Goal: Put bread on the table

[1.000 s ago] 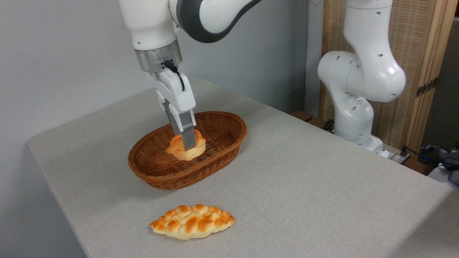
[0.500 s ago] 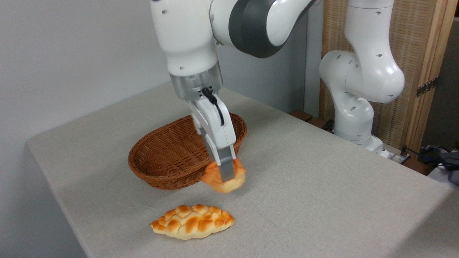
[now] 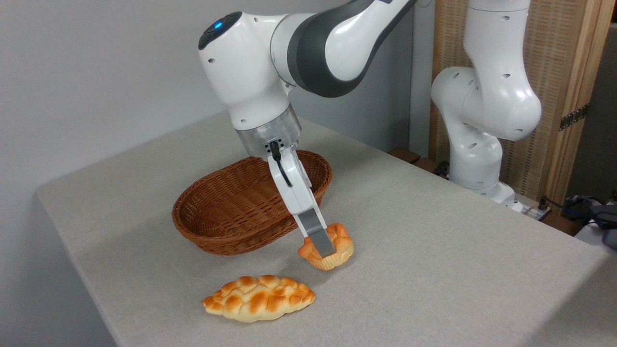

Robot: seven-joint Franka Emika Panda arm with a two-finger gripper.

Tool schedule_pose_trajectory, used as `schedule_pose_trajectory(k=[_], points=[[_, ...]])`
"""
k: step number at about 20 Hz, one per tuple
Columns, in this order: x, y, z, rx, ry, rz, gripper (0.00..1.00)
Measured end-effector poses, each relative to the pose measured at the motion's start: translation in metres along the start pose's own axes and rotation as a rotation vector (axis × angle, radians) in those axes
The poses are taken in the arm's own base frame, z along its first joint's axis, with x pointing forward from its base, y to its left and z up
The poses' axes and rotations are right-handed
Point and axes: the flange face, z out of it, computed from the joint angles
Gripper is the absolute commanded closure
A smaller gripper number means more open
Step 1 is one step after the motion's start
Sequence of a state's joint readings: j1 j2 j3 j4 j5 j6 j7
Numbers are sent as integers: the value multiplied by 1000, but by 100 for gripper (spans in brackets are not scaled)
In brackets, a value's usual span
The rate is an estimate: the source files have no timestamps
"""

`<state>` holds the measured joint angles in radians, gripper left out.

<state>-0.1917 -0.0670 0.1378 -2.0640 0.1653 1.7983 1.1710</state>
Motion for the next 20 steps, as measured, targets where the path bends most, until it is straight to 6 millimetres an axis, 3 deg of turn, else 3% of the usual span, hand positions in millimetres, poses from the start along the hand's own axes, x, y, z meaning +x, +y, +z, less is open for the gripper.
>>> schedule_pose_trajectory(k=[6,14,16,20], points=[[-15,-5,3,-7,6,65,0],[-16,-6,-3,4,10,62,0],[-16,-8,-22,31,52,-17,0],[-13,-12,-83,88,205,-241,0]])
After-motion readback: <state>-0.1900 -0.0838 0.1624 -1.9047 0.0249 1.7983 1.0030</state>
